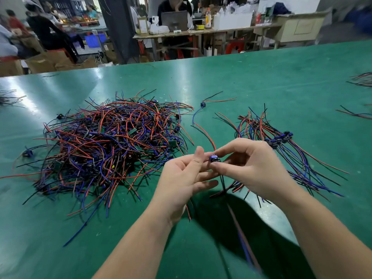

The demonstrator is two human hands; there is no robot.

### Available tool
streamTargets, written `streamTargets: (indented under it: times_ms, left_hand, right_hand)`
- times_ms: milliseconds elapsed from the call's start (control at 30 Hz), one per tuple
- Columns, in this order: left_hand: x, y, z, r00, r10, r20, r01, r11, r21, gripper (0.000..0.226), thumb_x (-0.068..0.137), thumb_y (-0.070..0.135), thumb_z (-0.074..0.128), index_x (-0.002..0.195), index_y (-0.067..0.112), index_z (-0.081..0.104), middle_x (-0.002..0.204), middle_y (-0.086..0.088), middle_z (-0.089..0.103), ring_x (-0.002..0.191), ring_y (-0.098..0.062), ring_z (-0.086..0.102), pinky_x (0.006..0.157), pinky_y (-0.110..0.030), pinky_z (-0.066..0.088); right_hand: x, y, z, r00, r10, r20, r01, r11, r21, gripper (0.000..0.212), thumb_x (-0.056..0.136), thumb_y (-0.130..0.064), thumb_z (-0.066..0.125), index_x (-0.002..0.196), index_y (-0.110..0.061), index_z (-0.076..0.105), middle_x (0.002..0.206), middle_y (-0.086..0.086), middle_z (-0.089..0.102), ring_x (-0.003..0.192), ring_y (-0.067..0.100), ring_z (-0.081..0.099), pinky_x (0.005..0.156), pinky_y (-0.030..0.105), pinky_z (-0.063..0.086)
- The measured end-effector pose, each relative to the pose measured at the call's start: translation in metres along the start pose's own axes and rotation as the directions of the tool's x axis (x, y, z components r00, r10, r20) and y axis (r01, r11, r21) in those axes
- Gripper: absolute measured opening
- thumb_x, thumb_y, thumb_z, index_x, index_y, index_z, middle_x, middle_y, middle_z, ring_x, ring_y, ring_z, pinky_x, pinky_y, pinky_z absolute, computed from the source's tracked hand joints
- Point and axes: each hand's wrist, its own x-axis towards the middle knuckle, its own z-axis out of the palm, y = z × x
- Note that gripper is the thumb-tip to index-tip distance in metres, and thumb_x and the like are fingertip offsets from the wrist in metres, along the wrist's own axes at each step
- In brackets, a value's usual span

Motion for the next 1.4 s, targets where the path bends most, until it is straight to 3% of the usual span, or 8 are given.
streamTargets:
  times_ms: [167,333,467,667,867,1033,1167,1400]
  left_hand:
    - [-0.002,0.003,0.000,0.996,-0.041,0.082,0.044,0.999,-0.031,0.060,0.071,0.058,0.050,0.104,0.010,0.068,0.097,-0.007,0.074,0.083,-0.020,0.072,0.060,-0.027,0.057]
    - [0.007,0.012,-0.021,0.949,0.157,-0.273,-0.087,0.964,0.252,0.018,0.094,0.018,0.054,0.087,0.018,0.070,0.085,-0.003,0.075,0.078,-0.014,0.070,0.065,-0.023,0.056]
    - [0.011,0.011,-0.051,0.817,0.514,-0.260,0.036,0.406,0.913,0.018,0.089,0.018,0.055,0.098,0.023,0.070,0.092,0.002,0.069,0.086,-0.014,0.060,0.079,-0.025,0.048]
    - [0.010,0.002,-0.057,0.874,0.405,-0.267,0.315,-0.055,0.948,0.030,0.091,0.031,0.051,0.120,0.027,0.058,0.119,0.000,0.056,0.110,-0.025,0.051,0.092,-0.038,0.039]
    - [0.016,0.003,-0.070,0.859,0.435,-0.270,0.350,-0.113,0.930,0.027,0.093,0.034,0.055,0.119,0.034,0.059,0.116,0.003,0.059,0.108,-0.023,0.054,0.089,-0.038,0.036]
    - [0.016,0.009,-0.070,0.799,0.541,-0.264,0.309,0.007,0.951,0.012,0.092,0.036,0.059,0.097,0.034,0.069,0.102,0.007,0.065,0.100,-0.023,0.055,0.080,-0.036,0.027]
    - [0.008,0.016,-0.057,0.621,0.779,-0.085,-0.053,0.150,0.987,0.008,0.086,0.015,0.068,0.091,0.019,0.072,0.089,0.001,0.068,0.084,-0.025,0.063,0.076,-0.037,0.040]
    - [-0.009,0.003,-0.022,0.358,0.890,0.283,-0.591,-0.018,0.806,0.017,0.083,-0.003,0.064,0.094,0.007,0.072,0.091,-0.004,0.065,0.085,-0.020,0.060,0.076,-0.041,0.050]
  right_hand:
    - [0.002,-0.002,-0.011,0.992,-0.014,-0.122,0.019,0.999,0.039,0.013,0.071,-0.012,0.080,0.078,-0.021,0.074,0.069,-0.002,0.072,0.058,0.012,0.063,0.060,0.030,0.053]
    - [0.011,0.008,-0.059,0.817,0.011,-0.577,0.022,0.998,0.051,0.016,0.076,-0.013,0.077,0.086,-0.022,0.069,0.077,0.001,0.072,0.062,0.011,0.066,0.064,0.021,0.055]
    - [0.014,0.036,-0.079,0.835,0.010,-0.550,-0.274,0.875,-0.400,0.012,0.073,-0.023,0.078,0.075,-0.021,0.066,0.071,-0.003,0.067,0.067,0.016,0.063,0.061,0.023,0.044]
    - [0.020,0.055,-0.072,0.874,0.218,-0.435,-0.447,0.712,-0.542,0.005,0.076,-0.016,0.077,0.076,-0.014,0.072,0.069,0.006,0.064,0.071,0.022,0.055,0.066,0.025,0.034]
    - [0.016,0.046,-0.066,0.887,0.273,-0.371,-0.458,0.616,-0.641,0.019,0.085,-0.027,0.065,0.097,-0.014,0.074,0.078,0.014,0.066,0.073,0.029,0.049,0.063,0.030,0.036]
    - [0.015,0.027,-0.056,0.881,-0.037,-0.473,-0.253,0.807,-0.534,0.019,0.083,-0.013,0.063,0.098,-0.014,0.074,0.096,0.007,0.071,0.076,0.013,0.056,0.070,0.014,0.032]
    - [0.011,0.017,-0.036,0.912,-0.018,-0.410,-0.105,0.956,-0.274,0.021,0.081,-0.009,0.065,0.087,-0.027,0.073,0.075,-0.010,0.070,0.061,-0.004,0.058,0.059,0.008,0.042]
    - [0.004,0.011,0.001,0.977,-0.010,0.214,0.003,0.999,0.037,0.062,0.079,-0.002,0.073,0.118,-0.047,0.055,0.103,-0.006,0.067,0.082,0.010,0.063,0.080,0.038,0.052]
